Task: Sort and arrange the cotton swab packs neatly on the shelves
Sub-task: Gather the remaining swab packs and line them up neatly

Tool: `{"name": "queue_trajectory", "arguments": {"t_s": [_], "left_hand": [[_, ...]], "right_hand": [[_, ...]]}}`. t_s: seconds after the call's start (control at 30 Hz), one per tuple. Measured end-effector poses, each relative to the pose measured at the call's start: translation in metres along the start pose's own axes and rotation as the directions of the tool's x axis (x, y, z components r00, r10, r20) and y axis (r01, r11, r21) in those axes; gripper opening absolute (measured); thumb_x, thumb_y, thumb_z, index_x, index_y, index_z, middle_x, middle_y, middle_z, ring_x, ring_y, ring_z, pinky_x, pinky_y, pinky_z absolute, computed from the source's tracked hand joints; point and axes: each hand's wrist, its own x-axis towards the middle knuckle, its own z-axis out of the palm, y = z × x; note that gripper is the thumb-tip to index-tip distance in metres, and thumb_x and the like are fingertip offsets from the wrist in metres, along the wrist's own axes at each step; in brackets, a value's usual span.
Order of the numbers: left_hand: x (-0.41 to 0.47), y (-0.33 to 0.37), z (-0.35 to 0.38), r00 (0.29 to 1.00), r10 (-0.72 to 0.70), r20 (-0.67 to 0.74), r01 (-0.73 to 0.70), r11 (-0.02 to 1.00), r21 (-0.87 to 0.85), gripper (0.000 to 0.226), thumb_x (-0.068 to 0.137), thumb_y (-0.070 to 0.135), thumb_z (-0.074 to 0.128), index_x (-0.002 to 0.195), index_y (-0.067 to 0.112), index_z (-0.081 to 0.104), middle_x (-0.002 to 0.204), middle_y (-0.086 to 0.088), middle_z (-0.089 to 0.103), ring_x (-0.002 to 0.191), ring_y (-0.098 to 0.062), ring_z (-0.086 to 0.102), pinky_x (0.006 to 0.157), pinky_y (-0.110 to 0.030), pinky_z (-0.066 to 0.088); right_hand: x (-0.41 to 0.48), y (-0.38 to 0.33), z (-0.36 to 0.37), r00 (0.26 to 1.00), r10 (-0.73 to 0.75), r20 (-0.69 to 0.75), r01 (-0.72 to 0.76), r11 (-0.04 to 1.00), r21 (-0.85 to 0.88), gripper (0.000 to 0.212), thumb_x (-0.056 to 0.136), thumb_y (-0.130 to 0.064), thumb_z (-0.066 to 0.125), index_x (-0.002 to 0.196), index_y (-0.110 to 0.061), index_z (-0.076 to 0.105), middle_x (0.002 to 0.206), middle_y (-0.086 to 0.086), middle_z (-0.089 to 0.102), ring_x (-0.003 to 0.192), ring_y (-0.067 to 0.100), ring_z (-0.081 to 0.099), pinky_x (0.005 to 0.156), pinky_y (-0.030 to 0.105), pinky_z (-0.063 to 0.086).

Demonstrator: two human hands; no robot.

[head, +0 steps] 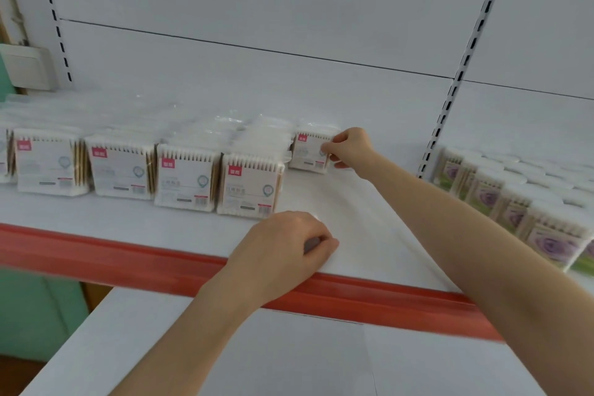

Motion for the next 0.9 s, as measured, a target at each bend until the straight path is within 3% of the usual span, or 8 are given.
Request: {"name": "queue_trajectory", "arguments": {"t_s": [0.27,0.37,0.5,0.57,0.63,0.73,0.83,0.9], "left_hand": [[0.000,0.000,0.001,0.999,0.034,0.007,-0.034,0.999,0.004,0.025,0.092,0.036,0.049,0.092,0.020,0.068,0.094,0.005,0.065,0.091,-0.011,0.056,0.079,-0.029,0.043],[0.001,-0.002,0.001,0.999,0.051,0.010,-0.050,0.999,-0.007,0.024,0.092,0.035,0.049,0.092,0.020,0.068,0.093,0.006,0.064,0.090,-0.009,0.055,0.078,-0.027,0.043],[0.002,-0.004,0.002,0.998,0.070,-0.002,-0.070,0.997,-0.027,0.024,0.092,0.034,0.049,0.092,0.019,0.067,0.092,0.006,0.064,0.090,-0.010,0.055,0.080,-0.029,0.044],[0.002,-0.005,0.002,0.997,0.072,-0.004,-0.072,0.997,-0.035,0.024,0.092,0.035,0.050,0.093,0.019,0.068,0.094,0.007,0.065,0.091,-0.009,0.055,0.082,-0.030,0.044],[0.002,-0.006,0.003,0.997,0.076,-0.011,-0.076,0.996,-0.034,0.025,0.092,0.036,0.050,0.094,0.019,0.068,0.096,0.007,0.065,0.094,-0.010,0.056,0.084,-0.031,0.044],[0.002,-0.005,0.003,0.997,0.074,-0.013,-0.074,0.997,-0.025,0.025,0.092,0.036,0.049,0.095,0.019,0.068,0.098,0.007,0.065,0.098,-0.009,0.055,0.086,-0.030,0.043],[0.003,-0.006,0.004,0.997,0.078,-0.007,-0.078,0.997,-0.016,0.026,0.093,0.037,0.048,0.093,0.019,0.067,0.095,0.007,0.065,0.095,-0.011,0.055,0.084,-0.030,0.043],[0.003,-0.006,0.003,0.996,0.089,-0.009,-0.089,0.996,-0.017,0.028,0.093,0.038,0.047,0.091,0.017,0.066,0.092,0.005,0.064,0.093,-0.012,0.055,0.083,-0.031,0.043]], "right_hand": [[-0.013,-0.005,0.001,1.000,-0.019,-0.003,0.019,1.000,0.020,0.031,0.081,-0.023,0.071,0.068,-0.015,0.044,0.076,0.004,0.052,0.077,0.019,0.052,0.063,0.029,0.045],[-0.015,-0.009,0.013,1.000,-0.022,-0.017,0.022,1.000,0.013,0.031,0.074,-0.026,0.078,0.085,-0.011,0.053,0.087,0.004,0.060,0.081,0.018,0.058,0.060,0.024,0.045],[-0.012,-0.008,0.020,0.998,-0.008,-0.068,0.006,1.000,-0.029,0.047,0.076,-0.019,0.075,0.108,-0.002,0.045,0.103,0.010,0.058,0.084,0.019,0.055,0.066,0.027,0.045],[-0.011,-0.006,0.018,0.996,-0.001,-0.088,-0.003,0.999,-0.044,0.043,0.079,-0.016,0.072,0.109,-0.003,0.043,0.102,0.009,0.053,0.090,0.020,0.052,0.074,0.030,0.046],[-0.010,-0.003,0.016,0.997,0.000,-0.076,-0.003,0.999,-0.044,0.029,0.080,-0.014,0.070,0.095,-0.009,0.046,0.095,0.003,0.055,0.091,0.020,0.052,0.081,0.031,0.048],[-0.011,-0.005,0.014,0.999,-0.010,-0.040,0.007,0.998,-0.064,0.029,0.083,-0.014,0.067,0.073,-0.020,0.040,0.087,0.001,0.054,0.087,0.017,0.051,0.072,0.027,0.049],[-0.011,-0.008,0.011,1.000,-0.010,-0.027,0.008,0.996,-0.093,0.024,0.083,-0.020,0.068,0.084,-0.011,0.046,0.093,0.006,0.055,0.085,0.020,0.052,0.059,0.022,0.044],[-0.015,-0.009,0.006,0.999,-0.002,-0.055,-0.004,0.993,-0.118,0.032,0.083,-0.025,0.068,0.097,-0.005,0.047,0.091,0.006,0.051,0.087,0.022,0.050,0.064,0.028,0.044]]}}
